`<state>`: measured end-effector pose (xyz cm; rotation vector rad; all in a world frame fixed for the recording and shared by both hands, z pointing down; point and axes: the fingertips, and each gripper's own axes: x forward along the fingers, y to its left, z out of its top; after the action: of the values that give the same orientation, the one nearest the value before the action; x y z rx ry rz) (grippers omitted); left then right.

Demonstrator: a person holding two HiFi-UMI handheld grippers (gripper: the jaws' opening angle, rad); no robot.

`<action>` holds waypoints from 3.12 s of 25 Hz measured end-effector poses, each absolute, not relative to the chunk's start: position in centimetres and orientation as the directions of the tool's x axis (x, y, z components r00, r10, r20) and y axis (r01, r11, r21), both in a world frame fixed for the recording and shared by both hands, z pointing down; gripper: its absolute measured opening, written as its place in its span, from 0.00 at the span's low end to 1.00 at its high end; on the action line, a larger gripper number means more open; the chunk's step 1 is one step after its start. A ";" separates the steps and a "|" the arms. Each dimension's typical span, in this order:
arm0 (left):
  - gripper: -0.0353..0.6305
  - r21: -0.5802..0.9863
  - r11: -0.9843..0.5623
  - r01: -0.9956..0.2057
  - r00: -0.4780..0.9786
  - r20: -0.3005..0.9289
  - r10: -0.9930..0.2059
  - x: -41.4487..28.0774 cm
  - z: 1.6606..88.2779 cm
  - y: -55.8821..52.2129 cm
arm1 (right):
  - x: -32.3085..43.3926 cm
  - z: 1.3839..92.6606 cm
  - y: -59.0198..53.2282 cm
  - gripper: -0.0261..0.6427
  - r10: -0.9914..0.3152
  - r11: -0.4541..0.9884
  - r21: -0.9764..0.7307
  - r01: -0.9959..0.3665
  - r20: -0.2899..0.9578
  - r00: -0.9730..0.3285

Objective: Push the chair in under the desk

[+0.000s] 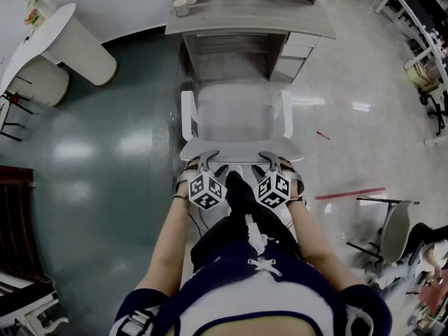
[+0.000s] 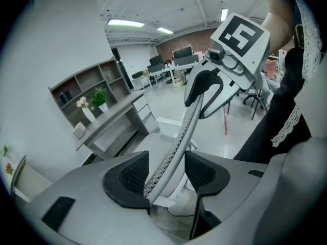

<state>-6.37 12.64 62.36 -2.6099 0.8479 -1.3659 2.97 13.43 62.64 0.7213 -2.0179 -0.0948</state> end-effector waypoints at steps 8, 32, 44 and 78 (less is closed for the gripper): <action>0.39 -0.301 -0.849 -0.435 0.453 0.741 -0.495 -6.5 62.4 11.5 | 2.8 62.7 12.2 0.29 -0.524 0.823 0.347 -0.449 0.769 -0.367; 0.38 -0.315 -0.845 -0.431 0.459 0.730 -0.506 -6.1 62.3 9.9 | 3.3 62.8 10.5 0.29 -0.512 0.830 0.336 -0.445 0.775 -0.369; 0.36 -0.322 -0.845 -0.426 0.472 0.718 -0.512 -4.9 62.1 8.1 | 4.5 62.9 8.1 0.29 -0.514 0.831 0.348 -0.433 0.779 -0.360; 0.34 -0.342 -0.852 -0.398 0.496 0.701 -0.513 -4.2 62.0 1.3 | 5.2 63.0 1.1 0.29 -0.561 0.799 0.409 -0.441 0.771 -0.301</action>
<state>-4.23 1.29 62.01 -2.5984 0.7956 -1.2873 5.19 1.07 63.00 0.7526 -1.9428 -0.1434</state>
